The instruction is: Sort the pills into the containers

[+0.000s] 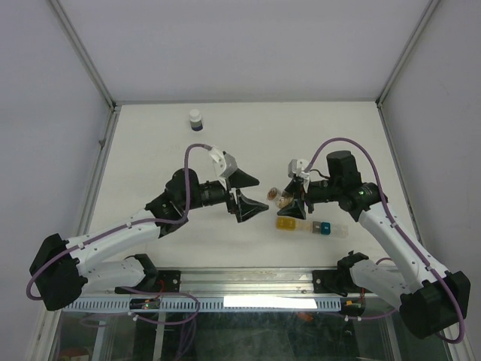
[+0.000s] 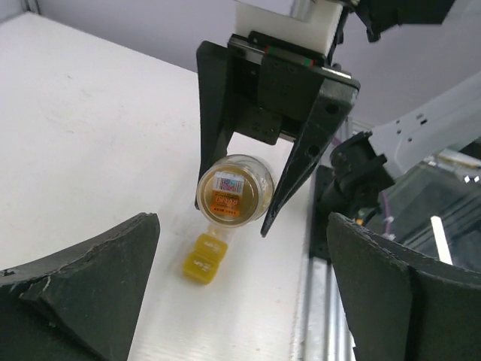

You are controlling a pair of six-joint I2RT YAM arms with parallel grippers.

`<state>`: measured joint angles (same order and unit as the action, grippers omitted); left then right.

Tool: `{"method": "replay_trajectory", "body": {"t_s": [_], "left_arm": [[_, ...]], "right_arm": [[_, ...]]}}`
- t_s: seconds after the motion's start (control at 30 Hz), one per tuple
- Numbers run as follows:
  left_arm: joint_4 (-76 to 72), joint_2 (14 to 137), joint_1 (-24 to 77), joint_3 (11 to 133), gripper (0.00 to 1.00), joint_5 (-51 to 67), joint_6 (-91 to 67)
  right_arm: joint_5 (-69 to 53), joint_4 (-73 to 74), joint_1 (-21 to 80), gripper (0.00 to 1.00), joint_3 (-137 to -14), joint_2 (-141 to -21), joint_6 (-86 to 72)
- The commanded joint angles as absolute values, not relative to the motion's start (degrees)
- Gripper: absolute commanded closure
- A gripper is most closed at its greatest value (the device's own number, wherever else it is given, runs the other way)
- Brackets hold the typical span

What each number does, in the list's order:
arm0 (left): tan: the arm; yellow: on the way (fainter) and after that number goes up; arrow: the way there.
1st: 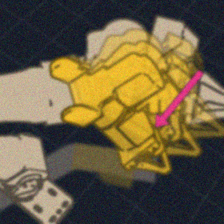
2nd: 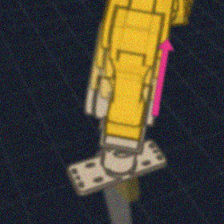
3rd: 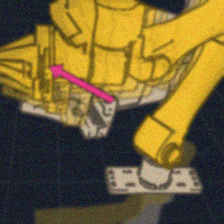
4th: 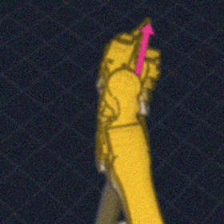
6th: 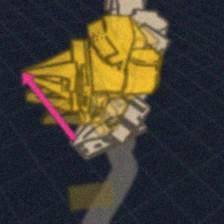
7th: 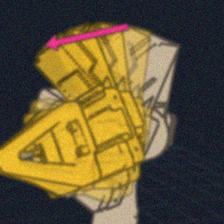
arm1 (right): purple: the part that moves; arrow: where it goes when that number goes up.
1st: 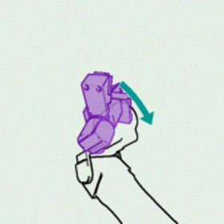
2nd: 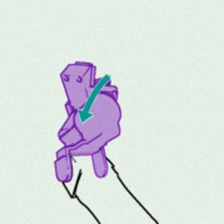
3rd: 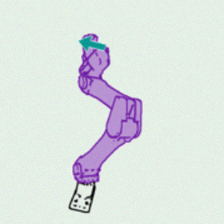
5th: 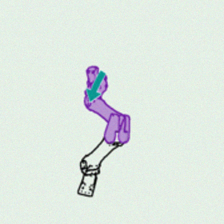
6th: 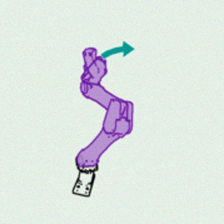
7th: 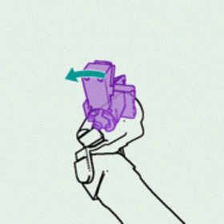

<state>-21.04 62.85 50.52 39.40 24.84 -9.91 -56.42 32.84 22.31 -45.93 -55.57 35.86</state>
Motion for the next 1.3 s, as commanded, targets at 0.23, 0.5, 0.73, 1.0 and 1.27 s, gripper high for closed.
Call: {"method": "replay_trajectory", "body": {"t_s": [0.23,0.5,0.73,1.0,1.27], "left_arm": [[-7.86,66.66,52.90,50.97,0.14,11.83,-26.65],[-6.82,71.36,54.13,54.75,0.27,16.18,-26.27],[-6.86,73.79,54.57,55.78,0.53,21.07,-26.02],[-7.17,75.93,54.49,55.93,0.74,32.41,-13.77],[-1.68,76.79,53.72,56.24,0.47,51.06,26.27]], "right_arm": [[-57.30,30.30,22.14,1.00,-47.64,-55.20,35.33],[-57.31,30.32,22.09,1.00,-47.64,-55.20,35.33],[-57.44,30.32,22.11,1.00,-47.64,-55.20,35.33],[-57.53,30.32,22.13,1.00,-47.65,-55.11,35.24],[-57.65,30.32,22.00,1.00,-47.59,-54.78,35.29]]}}
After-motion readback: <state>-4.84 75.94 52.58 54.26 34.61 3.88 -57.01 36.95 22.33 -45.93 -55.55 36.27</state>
